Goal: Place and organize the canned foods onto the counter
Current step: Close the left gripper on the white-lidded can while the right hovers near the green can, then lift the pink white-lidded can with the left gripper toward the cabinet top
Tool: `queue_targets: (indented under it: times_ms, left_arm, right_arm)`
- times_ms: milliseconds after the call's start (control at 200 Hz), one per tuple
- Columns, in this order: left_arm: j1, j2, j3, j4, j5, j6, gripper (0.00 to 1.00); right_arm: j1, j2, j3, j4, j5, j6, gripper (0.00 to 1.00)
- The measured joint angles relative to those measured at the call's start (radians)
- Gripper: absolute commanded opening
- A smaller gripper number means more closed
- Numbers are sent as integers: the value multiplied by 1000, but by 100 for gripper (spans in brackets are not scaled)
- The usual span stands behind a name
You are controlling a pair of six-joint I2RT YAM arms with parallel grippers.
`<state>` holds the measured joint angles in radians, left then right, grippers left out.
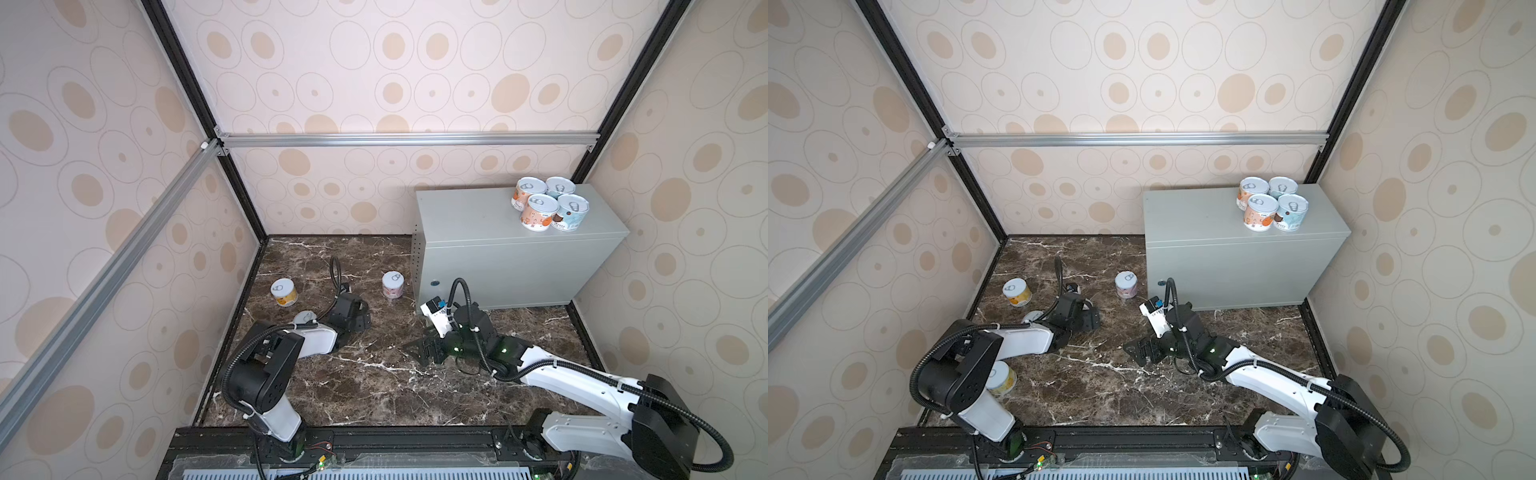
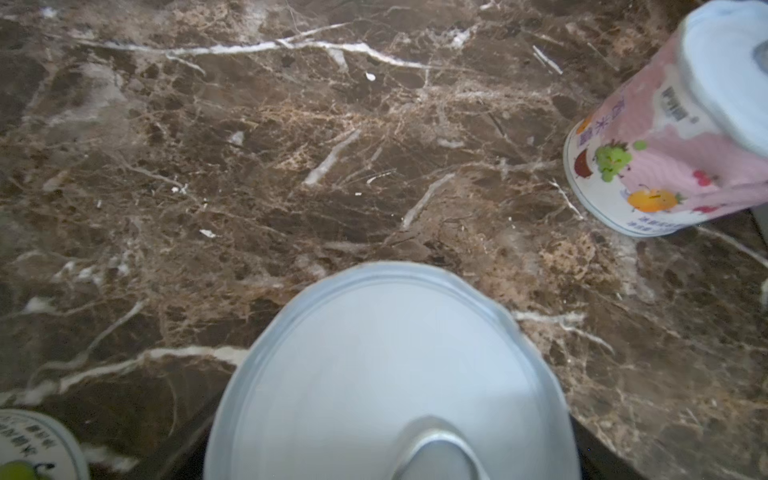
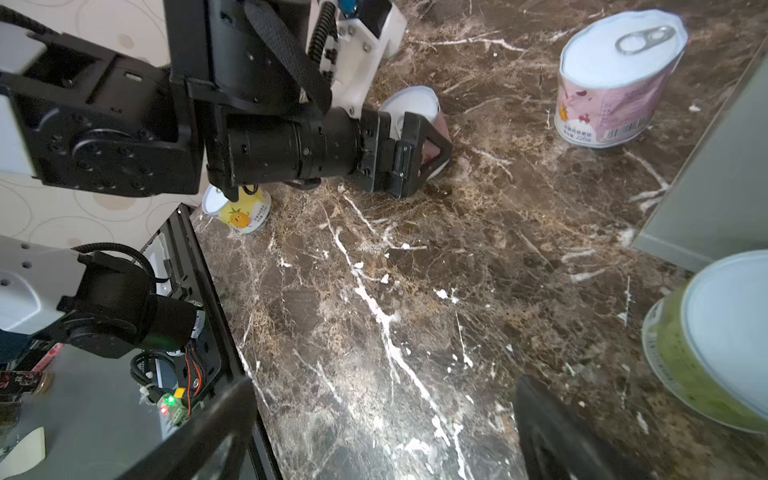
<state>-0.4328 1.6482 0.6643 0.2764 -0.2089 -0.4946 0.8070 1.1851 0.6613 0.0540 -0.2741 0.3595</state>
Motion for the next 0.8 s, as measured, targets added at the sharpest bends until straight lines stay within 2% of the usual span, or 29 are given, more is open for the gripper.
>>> queue_targets:
  times_ms: [370, 515, 800]
  left_arm:
    - [0, 11, 0, 29, -3, 2, 79]
    - [0, 11, 0, 34, -11, 6, 68]
    - [-7, -24, -3, 9, -1, 4, 67]
  right_arm:
    - [0, 0, -17, -2, 17, 10, 98]
    - [0, 0, -19, -2, 19, 12, 98]
    - [1, -2, -23, -10, 26, 14, 99]
